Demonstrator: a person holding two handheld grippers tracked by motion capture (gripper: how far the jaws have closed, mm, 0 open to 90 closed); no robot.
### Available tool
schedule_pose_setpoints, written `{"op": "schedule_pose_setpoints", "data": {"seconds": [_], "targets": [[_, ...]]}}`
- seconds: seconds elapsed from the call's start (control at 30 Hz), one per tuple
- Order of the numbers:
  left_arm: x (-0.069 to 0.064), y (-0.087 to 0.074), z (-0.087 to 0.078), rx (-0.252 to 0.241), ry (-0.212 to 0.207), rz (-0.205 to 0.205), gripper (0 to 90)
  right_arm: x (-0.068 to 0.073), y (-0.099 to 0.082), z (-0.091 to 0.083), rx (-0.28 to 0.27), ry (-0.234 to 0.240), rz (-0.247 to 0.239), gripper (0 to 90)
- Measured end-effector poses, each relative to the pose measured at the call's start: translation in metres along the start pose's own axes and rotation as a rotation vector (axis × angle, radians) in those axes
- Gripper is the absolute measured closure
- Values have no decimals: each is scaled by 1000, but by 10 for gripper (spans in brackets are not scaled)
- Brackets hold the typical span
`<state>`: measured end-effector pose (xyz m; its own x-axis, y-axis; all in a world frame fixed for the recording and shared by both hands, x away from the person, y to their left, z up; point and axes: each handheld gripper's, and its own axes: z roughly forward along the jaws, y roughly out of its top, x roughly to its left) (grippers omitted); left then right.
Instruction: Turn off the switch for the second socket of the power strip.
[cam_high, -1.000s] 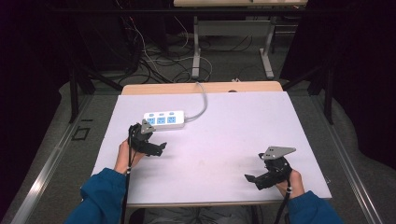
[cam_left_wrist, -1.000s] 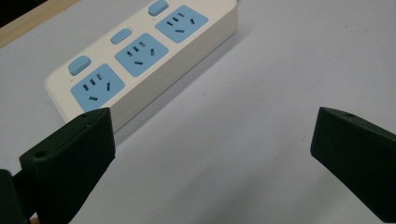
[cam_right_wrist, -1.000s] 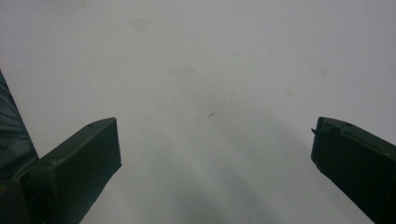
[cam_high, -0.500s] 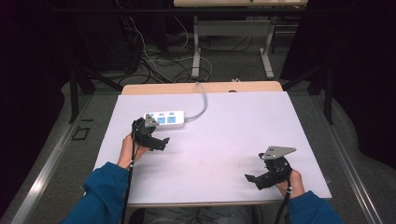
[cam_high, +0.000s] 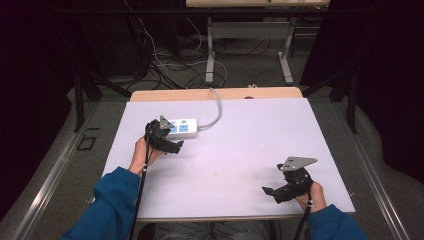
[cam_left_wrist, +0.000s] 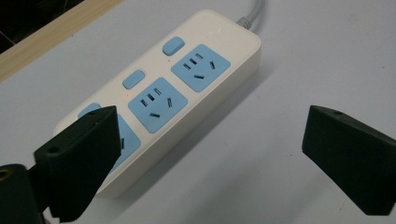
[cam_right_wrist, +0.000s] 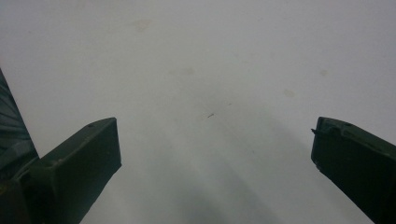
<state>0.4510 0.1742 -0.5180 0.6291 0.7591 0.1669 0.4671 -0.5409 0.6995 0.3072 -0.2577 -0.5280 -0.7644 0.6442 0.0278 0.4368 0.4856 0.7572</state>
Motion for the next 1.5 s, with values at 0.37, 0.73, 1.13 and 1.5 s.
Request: {"op": "schedule_pose_setpoints", "data": {"seconds": [0.37,0.73,1.13,1.5], "targets": [[11,3,7,9,25,-37,444,0,0,1,-4,-5,-4,9],[23,2,11,-21,37,-75,801,0,0,1,-3,-9,-1,9],[39,9,25,-45,76,-130,900,0,1,2,5,-4,4,10],[45,18,39,-45,95,-136,900,0,1,1,17,0,2,10]]}}
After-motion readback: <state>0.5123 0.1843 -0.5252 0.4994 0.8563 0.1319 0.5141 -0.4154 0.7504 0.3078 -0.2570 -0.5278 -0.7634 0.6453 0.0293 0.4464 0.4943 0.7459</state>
